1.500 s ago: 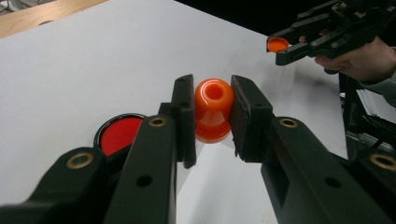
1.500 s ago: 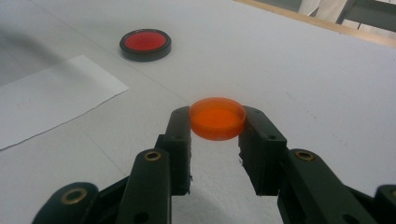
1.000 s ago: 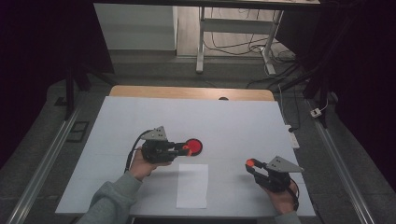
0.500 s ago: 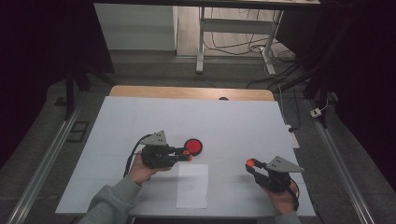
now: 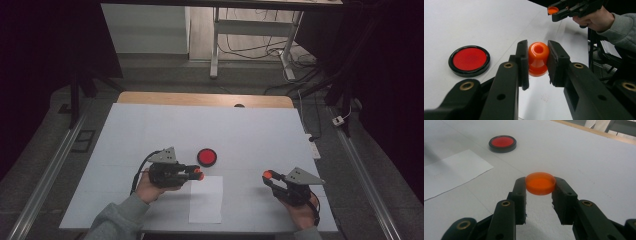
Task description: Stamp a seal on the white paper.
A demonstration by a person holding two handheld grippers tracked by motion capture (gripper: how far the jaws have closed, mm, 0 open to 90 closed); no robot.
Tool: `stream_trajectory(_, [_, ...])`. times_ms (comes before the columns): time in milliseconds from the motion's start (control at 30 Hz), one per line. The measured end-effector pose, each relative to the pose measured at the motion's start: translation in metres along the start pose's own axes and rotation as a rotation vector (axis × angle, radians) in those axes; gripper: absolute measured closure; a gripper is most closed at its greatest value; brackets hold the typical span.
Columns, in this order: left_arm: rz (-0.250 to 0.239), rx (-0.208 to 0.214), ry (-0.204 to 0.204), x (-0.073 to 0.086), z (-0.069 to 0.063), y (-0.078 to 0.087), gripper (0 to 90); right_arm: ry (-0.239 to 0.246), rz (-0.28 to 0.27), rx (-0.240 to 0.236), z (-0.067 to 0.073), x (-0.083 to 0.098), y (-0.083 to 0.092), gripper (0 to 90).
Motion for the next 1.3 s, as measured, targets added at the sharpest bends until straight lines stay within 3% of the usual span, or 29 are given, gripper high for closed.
stream_trajectory(533, [0.064, 0.030, -0.013, 0.018, -0.012, -0.015, 71.8, -0.001, -0.005, -0.002, 0.000, 0.000, 0.000, 64.6])
stream_trajectory(1067, [0.121, 0.019, -0.032, 0.032, -0.013, -0.029, 71.8, 0.001, 0.002, 0.001, 0.000, 0.000, 0.000, 64.5])
stream_trajectory(1300, [0.168, 0.003, -0.053, 0.040, -0.010, -0.035, 71.8, 0.001, -0.002, -0.001, 0.001, 0.000, 0.000, 64.5])
Point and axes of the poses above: each handheld gripper's, and its own axes: y roughly backward along the jaws, x roughly out of its underside, z roughly to its left, the point moved 6 cm from there along -y, roughly forward along the jaws, and after that the axes turned 10 degrees about -z, right-handed, at the moved point
